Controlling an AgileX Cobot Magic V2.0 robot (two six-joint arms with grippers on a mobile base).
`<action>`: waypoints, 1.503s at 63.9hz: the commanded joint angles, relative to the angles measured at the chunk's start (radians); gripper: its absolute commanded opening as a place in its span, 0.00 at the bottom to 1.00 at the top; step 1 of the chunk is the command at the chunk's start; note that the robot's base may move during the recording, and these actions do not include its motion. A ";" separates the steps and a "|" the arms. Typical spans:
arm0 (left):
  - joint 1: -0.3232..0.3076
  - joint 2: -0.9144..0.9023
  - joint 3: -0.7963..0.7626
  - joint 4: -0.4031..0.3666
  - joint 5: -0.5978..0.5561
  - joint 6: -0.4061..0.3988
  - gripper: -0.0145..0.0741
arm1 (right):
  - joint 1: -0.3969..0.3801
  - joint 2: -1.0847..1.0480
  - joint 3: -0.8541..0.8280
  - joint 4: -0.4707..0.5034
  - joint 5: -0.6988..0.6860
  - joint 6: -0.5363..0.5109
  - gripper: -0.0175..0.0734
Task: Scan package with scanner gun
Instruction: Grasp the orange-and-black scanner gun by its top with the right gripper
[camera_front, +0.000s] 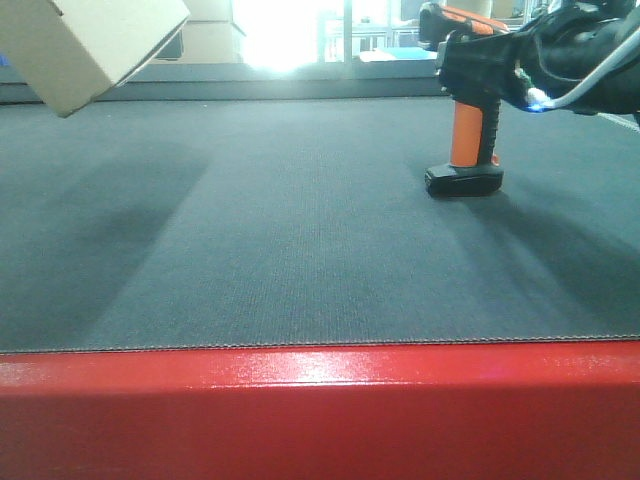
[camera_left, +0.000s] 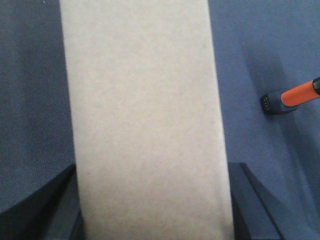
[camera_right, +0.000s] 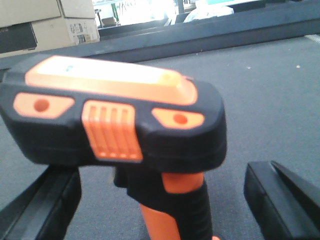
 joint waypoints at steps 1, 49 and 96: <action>0.001 -0.011 -0.007 -0.019 -0.010 0.003 0.04 | 0.000 0.011 -0.010 0.007 -0.009 -0.001 0.82; 0.001 -0.011 -0.007 -0.008 -0.010 0.003 0.04 | 0.000 0.098 -0.118 0.007 0.010 -0.001 0.82; 0.001 -0.011 -0.007 0.014 -0.010 0.003 0.04 | 0.000 0.148 -0.199 0.026 0.048 -0.001 0.36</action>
